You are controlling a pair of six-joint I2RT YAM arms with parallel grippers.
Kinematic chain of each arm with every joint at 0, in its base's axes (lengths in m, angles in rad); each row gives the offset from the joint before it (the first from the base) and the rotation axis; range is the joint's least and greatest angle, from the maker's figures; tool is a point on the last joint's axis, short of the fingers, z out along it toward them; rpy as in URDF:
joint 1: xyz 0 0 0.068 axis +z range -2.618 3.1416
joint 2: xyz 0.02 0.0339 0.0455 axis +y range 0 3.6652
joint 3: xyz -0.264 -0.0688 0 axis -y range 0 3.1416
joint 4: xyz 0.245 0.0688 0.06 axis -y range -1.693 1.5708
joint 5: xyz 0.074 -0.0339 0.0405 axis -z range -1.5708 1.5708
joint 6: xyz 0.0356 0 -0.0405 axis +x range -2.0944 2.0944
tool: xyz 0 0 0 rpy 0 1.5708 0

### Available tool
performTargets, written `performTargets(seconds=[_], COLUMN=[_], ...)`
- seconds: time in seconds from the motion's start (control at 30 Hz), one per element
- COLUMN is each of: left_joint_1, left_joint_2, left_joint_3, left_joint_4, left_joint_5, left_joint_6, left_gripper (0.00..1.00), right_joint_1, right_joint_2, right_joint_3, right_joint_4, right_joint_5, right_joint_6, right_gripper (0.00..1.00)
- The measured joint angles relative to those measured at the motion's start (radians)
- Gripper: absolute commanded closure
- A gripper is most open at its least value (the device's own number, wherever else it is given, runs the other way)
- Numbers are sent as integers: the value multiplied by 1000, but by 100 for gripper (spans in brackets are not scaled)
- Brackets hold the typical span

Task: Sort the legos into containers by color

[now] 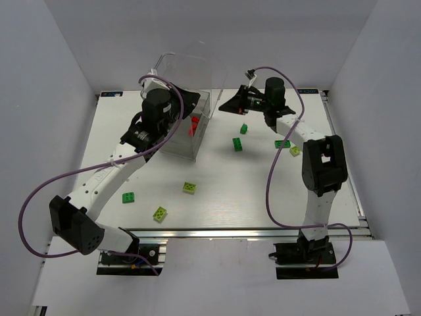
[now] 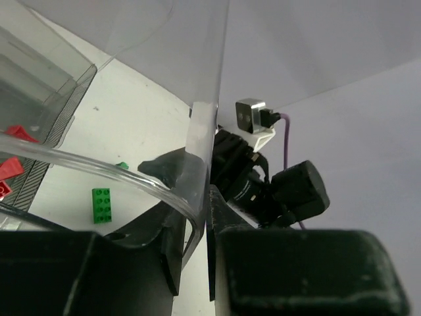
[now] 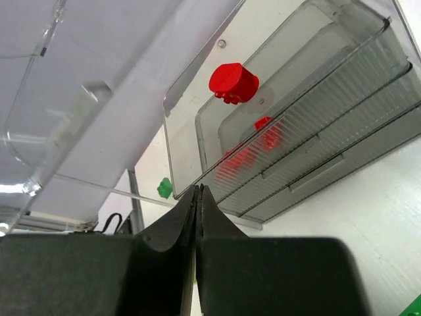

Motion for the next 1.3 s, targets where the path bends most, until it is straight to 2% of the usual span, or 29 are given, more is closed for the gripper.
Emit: performTargets(seconds=[0.17,0.27,0.37,0.5,0.53,0.7,0.73,1.13,1.23,1.3], left_joint_1=[1,1,1,2,2,-3,-4,-21,-21,-21], left_joint_2=[0,0,0,0,-1,-4,-6,-28,-50,-71], left_joint_3=[5,5,5,5,5,6,7,178,216,235], left_joint_4=[-33,-33,-34,-37,-38,-67,-79,-373,-478,-562], left_joint_5=[0,0,0,1,0,5,5,116,136,138], left_joint_6=[-11,-17,-23,-33,-35,-49,-52,-84,-75,-63], left_gripper=[72,72,67,38,27,11,2,2,2,2], right_joint_1=[6,10,12,11,11,6,6,6,6,6], right_joint_2=[11,58,88,100,101,101,101,101,101,101], right_joint_3=[63,161,197,195,194,192,189,176,180,194], right_joint_4=[-38,-25,21,47,47,66,72,66,-2,-92], right_joint_5=[5,2,8,6,6,5,5,3,23,59], right_joint_6=[-19,48,115,194,206,246,252,240,173,102], right_gripper=[100,100,100,100,100,100,100,100,100,95])
